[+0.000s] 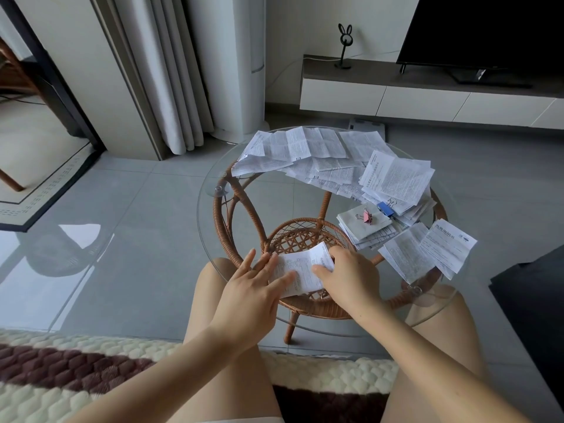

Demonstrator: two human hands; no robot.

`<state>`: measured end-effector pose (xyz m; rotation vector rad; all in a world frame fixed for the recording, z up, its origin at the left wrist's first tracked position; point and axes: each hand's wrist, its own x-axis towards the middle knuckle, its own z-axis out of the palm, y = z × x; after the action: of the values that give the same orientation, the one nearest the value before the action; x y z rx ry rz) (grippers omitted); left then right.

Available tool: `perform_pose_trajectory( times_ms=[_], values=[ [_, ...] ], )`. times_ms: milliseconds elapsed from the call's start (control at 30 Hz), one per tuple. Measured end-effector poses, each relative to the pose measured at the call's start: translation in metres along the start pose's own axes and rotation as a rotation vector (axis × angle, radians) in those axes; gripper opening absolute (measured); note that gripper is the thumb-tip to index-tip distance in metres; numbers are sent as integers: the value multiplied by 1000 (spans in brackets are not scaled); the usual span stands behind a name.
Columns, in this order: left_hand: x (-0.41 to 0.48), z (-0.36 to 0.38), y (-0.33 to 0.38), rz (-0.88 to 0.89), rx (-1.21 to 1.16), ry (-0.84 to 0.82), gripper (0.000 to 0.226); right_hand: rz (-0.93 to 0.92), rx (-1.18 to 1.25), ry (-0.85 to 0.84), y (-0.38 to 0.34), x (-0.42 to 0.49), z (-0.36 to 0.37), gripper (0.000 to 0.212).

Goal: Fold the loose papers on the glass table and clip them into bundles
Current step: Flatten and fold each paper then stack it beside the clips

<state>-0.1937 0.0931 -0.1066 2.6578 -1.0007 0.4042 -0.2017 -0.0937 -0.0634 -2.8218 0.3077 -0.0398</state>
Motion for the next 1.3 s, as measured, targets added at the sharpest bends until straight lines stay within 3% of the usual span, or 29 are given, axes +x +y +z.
perform_pose_trajectory(
  times_ms=[133,267,333,400,467,567,733,833,900,933,1000,1033,1133,1200,1300],
  values=[
    [3,4,-1,116,13,52,43,37,5,-21,1,0,-1,40],
    [3,5,-2,89,-45,39,48,25,-17,-6,-4,-3,-2,25],
    [3,3,-2,63,-41,11,43,-64,-145,127,-12,-10,4,49],
    [3,1,-3,40,-50,-59,46,-204,-171,259,-20,-18,16,55],
    [3,1,-6,12,-50,-104,47,-308,-117,223,-17,-21,31,38],
    [0,0,-11,-10,-19,-127,46,-326,-132,71,-2,-19,40,47],
    [0,-3,-14,13,-26,-171,43,-318,-168,6,14,-19,40,54],
    [1,-5,-16,28,-36,-168,42,-270,-103,71,20,-22,40,59],
    [2,-7,-16,23,-29,-184,43,-253,-74,170,19,-25,41,40],
    [3,-9,-15,23,-28,-201,43,-241,-57,207,19,-26,41,44],
    [4,-12,-15,17,-47,-246,44,-228,-14,167,19,-27,38,72],
    [3,-14,-15,22,-60,-272,45,-227,-7,127,20,-30,33,75],
    [-1,-16,-19,66,-59,-312,50,-251,-76,75,29,-37,31,61],
    [-7,-21,-21,148,-6,-322,64,-314,-154,110,36,-49,29,49],
    [-10,-29,-17,253,101,-296,81,-400,-260,138,47,-60,28,70]
  ],
)
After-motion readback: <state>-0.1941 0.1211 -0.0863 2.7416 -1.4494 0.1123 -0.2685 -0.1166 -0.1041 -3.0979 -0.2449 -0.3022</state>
